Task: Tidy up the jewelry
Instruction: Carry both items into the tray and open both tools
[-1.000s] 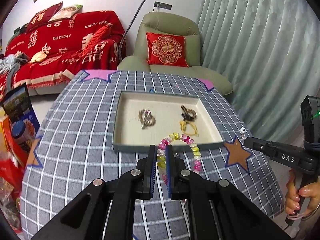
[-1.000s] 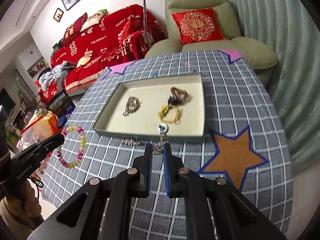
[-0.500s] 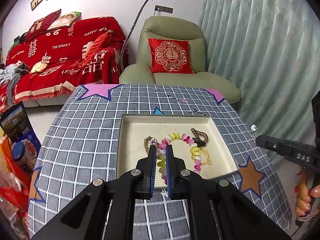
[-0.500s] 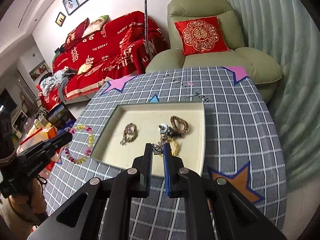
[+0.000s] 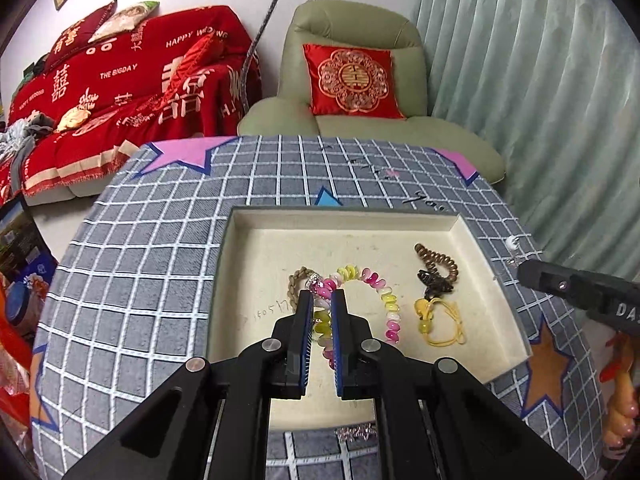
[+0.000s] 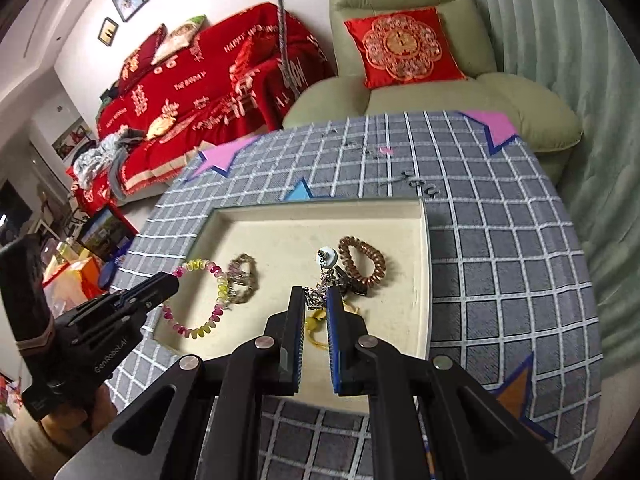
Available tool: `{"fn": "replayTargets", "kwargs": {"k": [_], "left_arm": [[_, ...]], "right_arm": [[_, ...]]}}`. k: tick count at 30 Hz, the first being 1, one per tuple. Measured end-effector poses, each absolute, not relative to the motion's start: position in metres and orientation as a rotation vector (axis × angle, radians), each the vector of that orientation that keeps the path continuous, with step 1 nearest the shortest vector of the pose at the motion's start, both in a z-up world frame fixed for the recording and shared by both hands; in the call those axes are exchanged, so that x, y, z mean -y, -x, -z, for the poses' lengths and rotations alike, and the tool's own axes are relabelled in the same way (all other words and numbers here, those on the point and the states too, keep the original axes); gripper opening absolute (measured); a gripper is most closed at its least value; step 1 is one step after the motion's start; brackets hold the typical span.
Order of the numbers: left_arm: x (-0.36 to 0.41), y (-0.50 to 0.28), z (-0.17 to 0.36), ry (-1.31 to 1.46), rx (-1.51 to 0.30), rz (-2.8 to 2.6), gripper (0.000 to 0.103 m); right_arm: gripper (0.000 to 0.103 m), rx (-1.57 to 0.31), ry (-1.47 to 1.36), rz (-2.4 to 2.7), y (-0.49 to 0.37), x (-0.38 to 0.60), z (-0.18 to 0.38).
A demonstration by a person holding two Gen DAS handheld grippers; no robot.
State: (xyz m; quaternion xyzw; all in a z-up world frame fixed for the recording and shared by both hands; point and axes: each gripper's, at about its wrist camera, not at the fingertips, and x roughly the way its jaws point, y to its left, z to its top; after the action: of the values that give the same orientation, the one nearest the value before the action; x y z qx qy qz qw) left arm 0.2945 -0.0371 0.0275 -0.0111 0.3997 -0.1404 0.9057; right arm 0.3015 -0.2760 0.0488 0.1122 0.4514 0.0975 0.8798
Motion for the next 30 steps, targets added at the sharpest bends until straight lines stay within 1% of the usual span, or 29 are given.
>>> {"fn": "replayTargets", "kwargs": {"k": [7, 13, 30], "left_arm": [[0.05, -0.31, -0.005, -0.006, -0.866, 0.289, 0.018], [0.055, -0.315, 0.01, -0.029, -0.891, 0.276, 0.018], [0.063, -0.321, 0.022, -0.064, -0.919, 0.258, 0.018]], "right_arm": [[0.011, -1.009, -0.239, -0.177, -0.322, 0.28, -0.007], [0.011, -1.051, -0.242, -0.17, -0.33, 0.281, 0.015], [0.011, -1.107, -0.262, -0.175, -0.336, 0.281, 0.038]]}}
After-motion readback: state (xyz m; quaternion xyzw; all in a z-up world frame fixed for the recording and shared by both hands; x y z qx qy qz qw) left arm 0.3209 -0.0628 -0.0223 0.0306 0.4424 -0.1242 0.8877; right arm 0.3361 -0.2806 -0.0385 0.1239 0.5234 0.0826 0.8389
